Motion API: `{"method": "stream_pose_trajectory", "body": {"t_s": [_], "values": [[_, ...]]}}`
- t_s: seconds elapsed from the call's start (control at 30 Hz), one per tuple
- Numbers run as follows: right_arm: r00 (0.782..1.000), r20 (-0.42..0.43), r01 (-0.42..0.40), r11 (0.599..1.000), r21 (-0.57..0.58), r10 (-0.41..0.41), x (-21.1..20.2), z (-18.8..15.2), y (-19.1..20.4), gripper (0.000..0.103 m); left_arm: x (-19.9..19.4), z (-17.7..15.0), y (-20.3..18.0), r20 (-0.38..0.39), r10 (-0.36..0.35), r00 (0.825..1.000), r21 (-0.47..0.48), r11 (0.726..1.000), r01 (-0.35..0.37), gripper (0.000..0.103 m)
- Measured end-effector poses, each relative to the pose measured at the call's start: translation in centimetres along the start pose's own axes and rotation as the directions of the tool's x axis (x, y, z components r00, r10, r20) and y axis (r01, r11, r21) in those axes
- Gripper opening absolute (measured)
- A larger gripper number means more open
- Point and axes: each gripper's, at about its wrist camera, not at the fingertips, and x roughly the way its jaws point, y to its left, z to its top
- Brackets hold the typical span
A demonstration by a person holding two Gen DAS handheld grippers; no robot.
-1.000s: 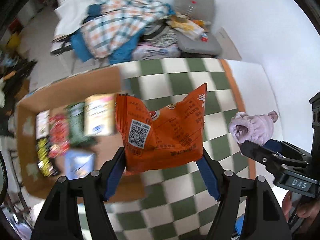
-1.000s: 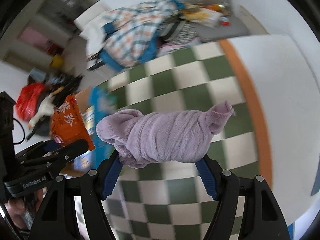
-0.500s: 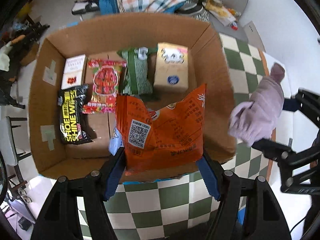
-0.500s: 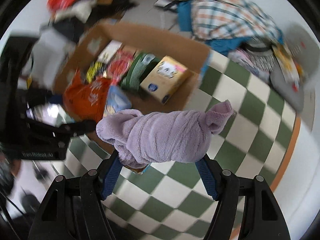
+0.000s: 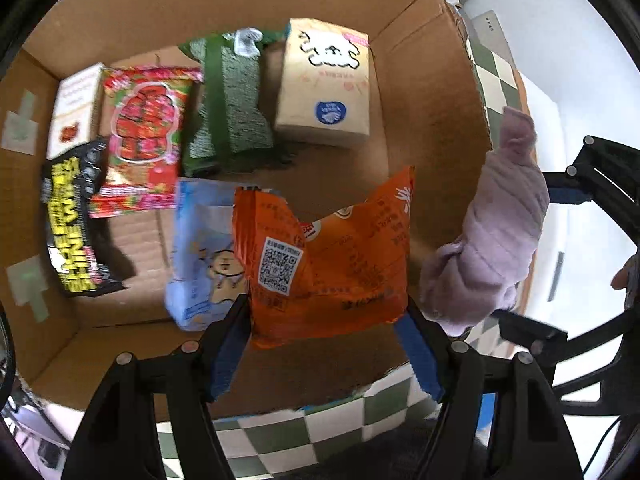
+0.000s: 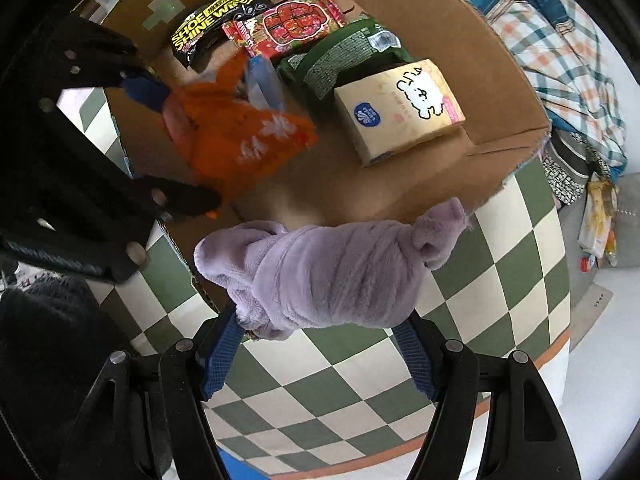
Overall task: Organize soft objects
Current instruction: 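Open both tools to drop the orange bag and lilac cloth into the box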
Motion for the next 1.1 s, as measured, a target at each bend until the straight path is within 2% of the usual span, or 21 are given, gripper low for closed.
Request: {"method": "stream_pose_trajectory", "body": {"t_s": [0.17,0.3,0.37,0.5,0.57,0.67,0.73,0.83,0.93,1.03,1.1], "values": [[0.999,-0.027,-0.028,0.999,0.023,0.029,0.8,0.8,-1.1,0.077,1.2,0.5,0.0,-0.037,-0.079,0.996,-0.055,0.996,0.077,0.072],[0.999,-0.041,-0.014,0.999,0.038,0.016,1.3,1.1,-1.5,0.078,1.2,0.5,0.5,-0.031,-0.08,0.996,-0.087,0.993,0.077,0.075],[0.999,-0.036,-0.014,0.999,0.048,0.016,1.2,1.0,-1.6,0.078,0.8,0.3,1.1,-0.022,-0.086,0.996,-0.104,0.991,0.083,0.086],[1.0,-0.009,-0.021,0.997,0.079,0.022,0.8,0.8,-1.9,0.083,0.0,0.1,1.5,0.007,-0.048,0.999,-0.121,0.991,0.048,0.091],[0.999,0.014,-0.03,0.994,0.103,0.029,0.4,0.5,-1.9,0.083,-0.4,0.0,1.6,0.019,-0.015,1.0,-0.122,0.992,0.017,0.097],[0.998,0.044,-0.043,0.99,0.131,0.037,-0.2,-0.1,-1.9,0.084,-1.9,-0.2,1.7,0.058,0.018,0.998,-0.122,0.992,-0.011,0.098],[0.998,0.063,-0.036,0.987,0.155,0.026,-0.6,-0.5,-1.9,0.095,-3.1,-0.4,1.9,0.087,0.039,0.995,-0.127,0.991,-0.028,0.098],[0.993,0.116,-0.042,0.972,0.232,0.015,-1.4,-1.4,-2.1,0.099,-5.1,-1.2,1.9,0.153,0.093,0.984,-0.143,0.987,-0.071,0.098],[0.986,0.168,-0.045,0.946,0.32,-0.01,-1.9,-2.4,-2.2,0.103,-6.8,-2.8,2.0,0.22,0.161,0.962,-0.169,0.978,-0.125,0.098],[0.974,0.225,-0.076,0.904,0.421,-0.023,-2.2,-3.4,-2.2,0.103,-7.9,-4.2,2.0,0.271,0.243,0.932,-0.19,0.962,-0.195,0.098],[0.964,0.265,-0.149,0.852,0.501,0.013,-2.1,-4.0,-2.3,0.103,-8.4,-5.2,1.8,0.297,0.301,0.906,-0.196,0.948,-0.25,0.098]]}}
